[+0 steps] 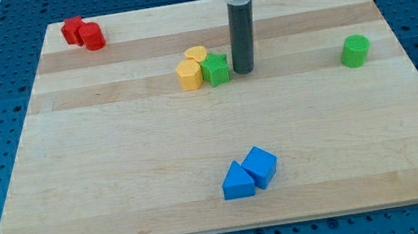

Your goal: Push the green circle slightly down

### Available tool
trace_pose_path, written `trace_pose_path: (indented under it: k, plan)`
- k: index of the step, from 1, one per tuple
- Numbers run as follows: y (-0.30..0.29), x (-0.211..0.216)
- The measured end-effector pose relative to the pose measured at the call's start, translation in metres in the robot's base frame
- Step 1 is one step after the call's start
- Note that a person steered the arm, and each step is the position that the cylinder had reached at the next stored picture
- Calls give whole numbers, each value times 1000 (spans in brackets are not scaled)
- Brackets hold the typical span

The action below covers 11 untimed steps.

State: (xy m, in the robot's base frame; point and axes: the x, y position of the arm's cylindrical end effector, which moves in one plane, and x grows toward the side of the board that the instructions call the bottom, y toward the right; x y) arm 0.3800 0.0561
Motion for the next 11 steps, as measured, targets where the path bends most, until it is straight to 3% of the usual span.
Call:
trace_pose_path:
  k: [3, 6, 11]
  plan:
    - [74, -33]
    - [170, -30]
    - [212, 74]
